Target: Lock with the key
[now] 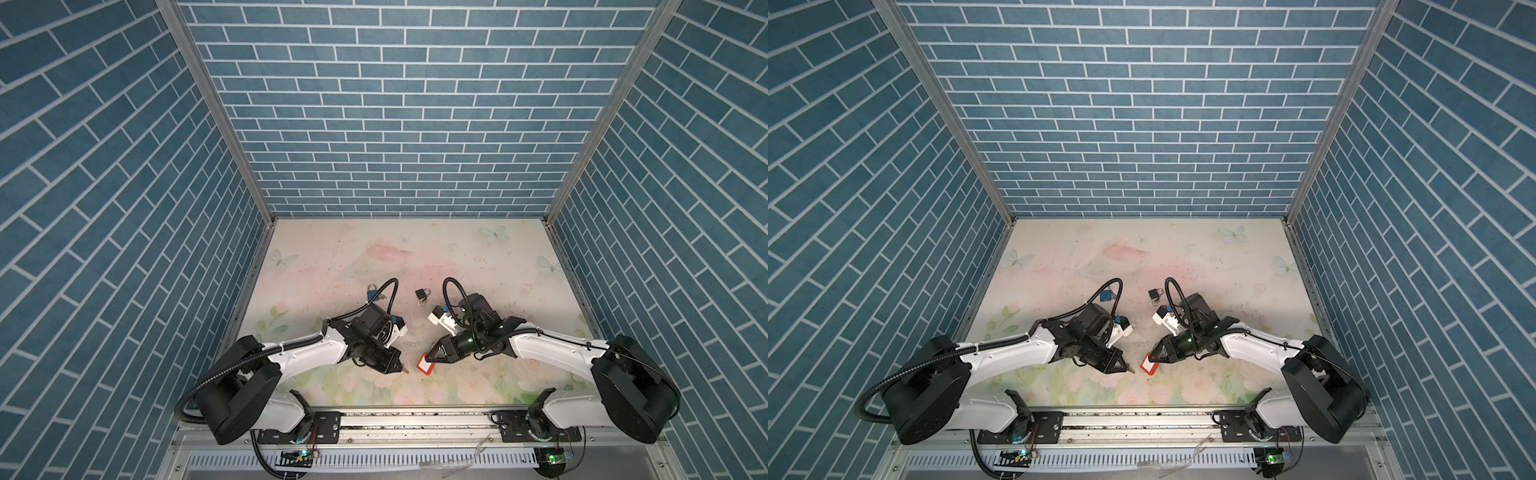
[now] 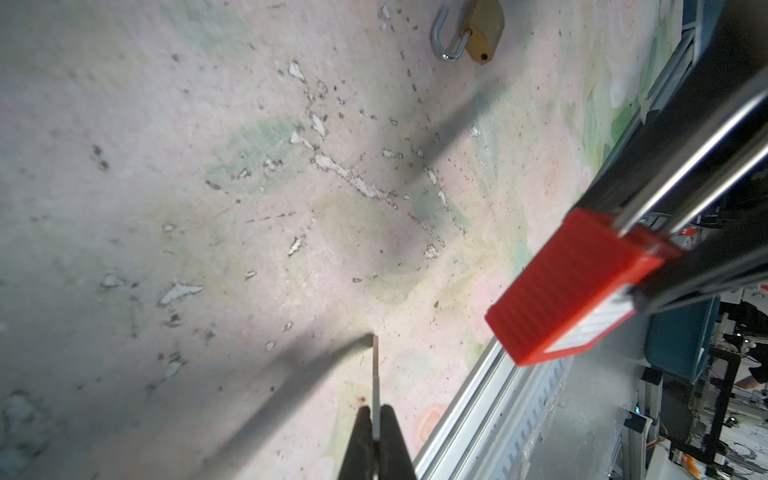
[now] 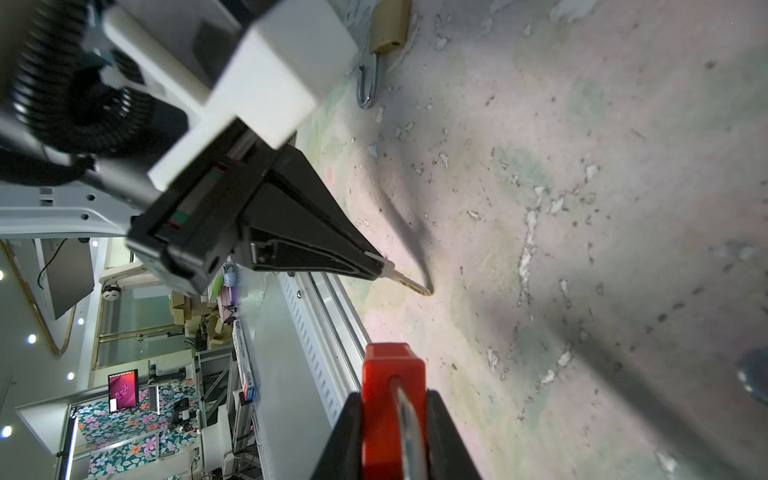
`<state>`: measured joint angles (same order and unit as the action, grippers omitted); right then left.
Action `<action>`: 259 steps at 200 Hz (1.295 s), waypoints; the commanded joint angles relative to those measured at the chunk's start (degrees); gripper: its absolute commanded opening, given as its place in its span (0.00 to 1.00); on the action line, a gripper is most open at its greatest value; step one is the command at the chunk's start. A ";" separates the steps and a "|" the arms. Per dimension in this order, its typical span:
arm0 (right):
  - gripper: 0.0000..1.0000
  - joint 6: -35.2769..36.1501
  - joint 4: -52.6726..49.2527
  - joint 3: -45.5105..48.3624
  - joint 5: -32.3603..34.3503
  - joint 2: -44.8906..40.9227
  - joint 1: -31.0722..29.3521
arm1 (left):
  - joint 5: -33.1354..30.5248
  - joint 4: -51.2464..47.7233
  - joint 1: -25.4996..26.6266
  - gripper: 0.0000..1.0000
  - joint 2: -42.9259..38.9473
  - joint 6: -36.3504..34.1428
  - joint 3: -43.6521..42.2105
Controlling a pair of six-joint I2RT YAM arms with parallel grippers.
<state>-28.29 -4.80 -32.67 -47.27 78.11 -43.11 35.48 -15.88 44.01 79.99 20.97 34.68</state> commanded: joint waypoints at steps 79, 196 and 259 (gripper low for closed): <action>0.00 -3.68 4.90 0.54 2.87 2.38 -0.96 | -2.82 -1.98 -4.12 0.40 0.01 -1.53 0.79; 0.00 -12.05 9.42 -1.79 14.63 8.36 -3.69 | -17.09 5.24 -7.28 0.64 -31.57 16.15 -9.05; 0.02 -14.14 8.34 -4.75 17.14 15.14 -9.04 | -17.62 3.64 -7.35 0.66 -43.78 20.81 -15.24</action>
<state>-40.16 6.39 -36.75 -33.93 89.93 -50.13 19.20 -11.84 36.93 38.11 39.68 20.14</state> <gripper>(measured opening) 0.236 0.663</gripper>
